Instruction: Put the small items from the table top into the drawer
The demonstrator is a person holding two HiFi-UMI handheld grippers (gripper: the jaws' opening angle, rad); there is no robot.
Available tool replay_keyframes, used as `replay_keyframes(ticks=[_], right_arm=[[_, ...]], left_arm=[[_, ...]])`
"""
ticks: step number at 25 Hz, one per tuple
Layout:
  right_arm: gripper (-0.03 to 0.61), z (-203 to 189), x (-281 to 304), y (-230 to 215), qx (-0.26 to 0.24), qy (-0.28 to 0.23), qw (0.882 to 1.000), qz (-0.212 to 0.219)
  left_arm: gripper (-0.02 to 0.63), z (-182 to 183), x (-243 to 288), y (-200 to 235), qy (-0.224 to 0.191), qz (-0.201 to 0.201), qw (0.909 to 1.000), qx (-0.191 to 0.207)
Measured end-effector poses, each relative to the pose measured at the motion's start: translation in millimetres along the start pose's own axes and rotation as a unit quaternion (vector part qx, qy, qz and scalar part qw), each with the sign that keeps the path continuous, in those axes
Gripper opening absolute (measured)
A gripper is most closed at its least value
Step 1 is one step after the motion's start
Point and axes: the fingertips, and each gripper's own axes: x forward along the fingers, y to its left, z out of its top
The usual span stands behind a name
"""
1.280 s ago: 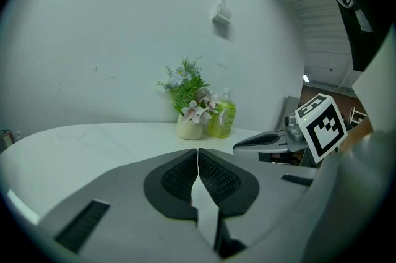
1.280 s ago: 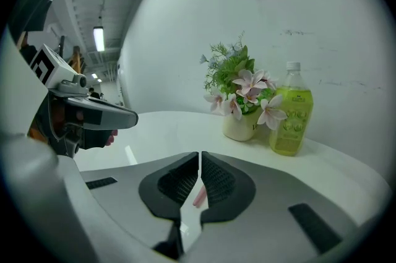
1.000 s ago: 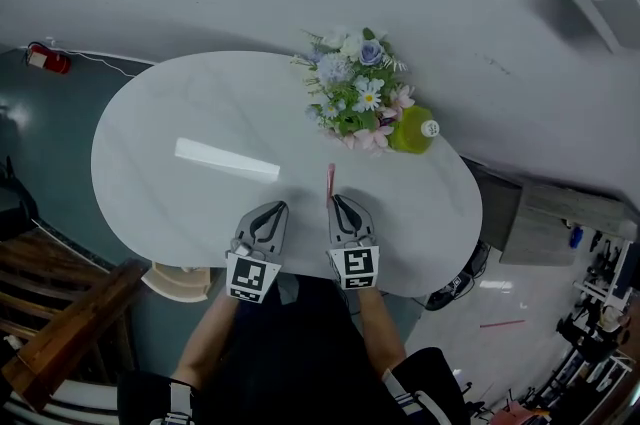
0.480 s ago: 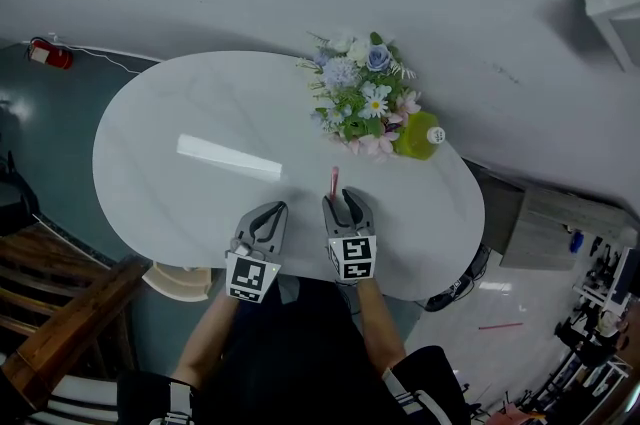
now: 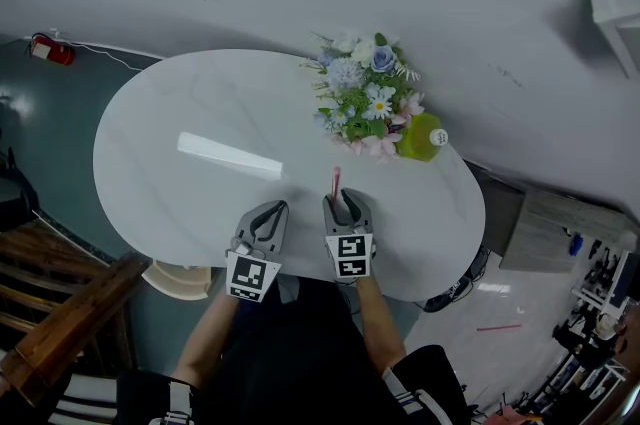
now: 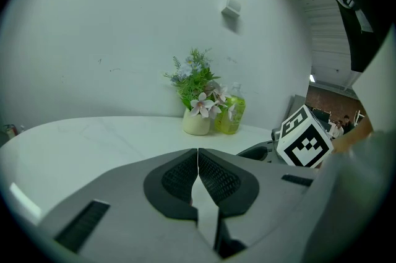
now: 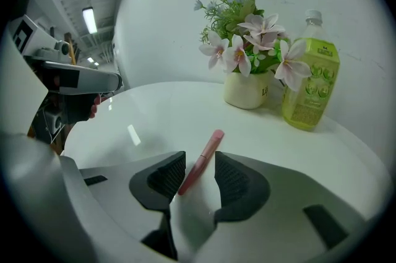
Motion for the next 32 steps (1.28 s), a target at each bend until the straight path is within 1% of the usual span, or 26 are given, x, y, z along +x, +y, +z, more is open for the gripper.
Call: replay_keyframes(ticks=[3, 10, 19, 24, 32], right_arm=[[0.161, -2.4, 1.7, 0.8, -0.010, 0.010, 1.000, 0.000], [0.071, -3.4, 2.1, -4.6, -0.021, 0.017, 1.000, -0.017], [0.063, -3.0, 3.1, -3.8, -0.026, 0.018, 0.999, -0.014], [0.063, 9.8, -2.1, 4.4, -0.034, 0.000, 0.999, -0.006], [0.063, 61.2, -28.8, 28.7, -0.053, -0.063, 0.997, 0.013]], left_arm=[[0.020, -0.1, -0.1, 0.2, -0.001, 0.002, 1.0000, -0.003], [0.020, -0.2, -3.3, 2.1, -0.003, 0.009, 0.9999, -0.004], [0.020, -0.2, -10.6, 4.0, -0.008, 0.020, 0.9998, -0.007], [0.020, 1.9, -19.2, 5.1, -0.014, 0.027, 0.9995, -0.008], [0.020, 18.7, -44.6, 8.5, -0.039, 0.050, 0.9980, -0.002]])
